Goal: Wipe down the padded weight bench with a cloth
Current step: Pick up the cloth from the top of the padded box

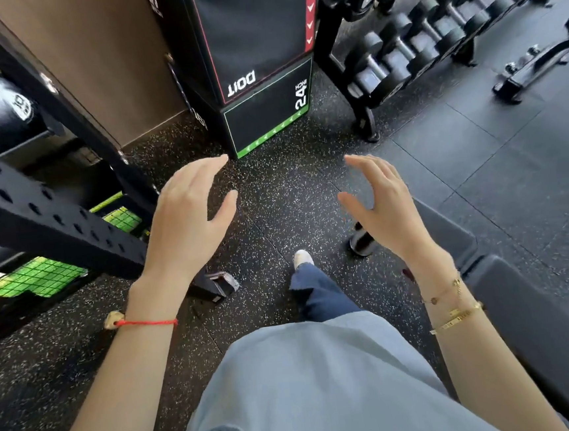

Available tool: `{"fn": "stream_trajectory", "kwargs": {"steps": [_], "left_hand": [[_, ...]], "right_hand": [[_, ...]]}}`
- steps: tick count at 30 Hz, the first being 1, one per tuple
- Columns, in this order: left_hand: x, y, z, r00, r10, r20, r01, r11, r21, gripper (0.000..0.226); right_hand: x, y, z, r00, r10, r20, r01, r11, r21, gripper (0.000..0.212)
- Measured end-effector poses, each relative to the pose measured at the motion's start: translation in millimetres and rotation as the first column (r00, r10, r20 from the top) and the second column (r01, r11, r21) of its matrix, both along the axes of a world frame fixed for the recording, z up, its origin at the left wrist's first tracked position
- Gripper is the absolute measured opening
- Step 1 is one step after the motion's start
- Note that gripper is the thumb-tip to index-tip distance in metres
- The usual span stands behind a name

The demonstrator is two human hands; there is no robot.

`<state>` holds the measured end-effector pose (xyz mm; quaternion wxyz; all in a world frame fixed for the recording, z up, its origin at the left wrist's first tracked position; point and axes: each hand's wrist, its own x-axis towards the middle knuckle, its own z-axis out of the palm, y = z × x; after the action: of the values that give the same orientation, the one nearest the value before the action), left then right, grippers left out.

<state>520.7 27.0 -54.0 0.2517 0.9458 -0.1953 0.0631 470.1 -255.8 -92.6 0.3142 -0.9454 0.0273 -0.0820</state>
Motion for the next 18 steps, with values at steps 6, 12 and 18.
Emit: {"fn": "stream_trajectory", "kwargs": {"steps": [6,12,18], "left_hand": [[137,-43,8,0.997,0.071,0.02,-0.071,0.997,-0.025,0.047],[256,-63,21,0.987,0.137,0.086,-0.133,0.99,-0.041,0.045],[348,-65,9,0.977,0.204,0.066,-0.202,0.979,-0.039,0.045]], "right_hand": [[155,-43,17,0.998,0.057,0.027,-0.057,0.998,-0.013,0.051],[298,-62,36,0.987,0.14,0.077,-0.137,0.99,-0.042,0.051],[412,-58,33,0.975,0.207,0.083,-0.204,0.978,-0.041,0.05]]}}
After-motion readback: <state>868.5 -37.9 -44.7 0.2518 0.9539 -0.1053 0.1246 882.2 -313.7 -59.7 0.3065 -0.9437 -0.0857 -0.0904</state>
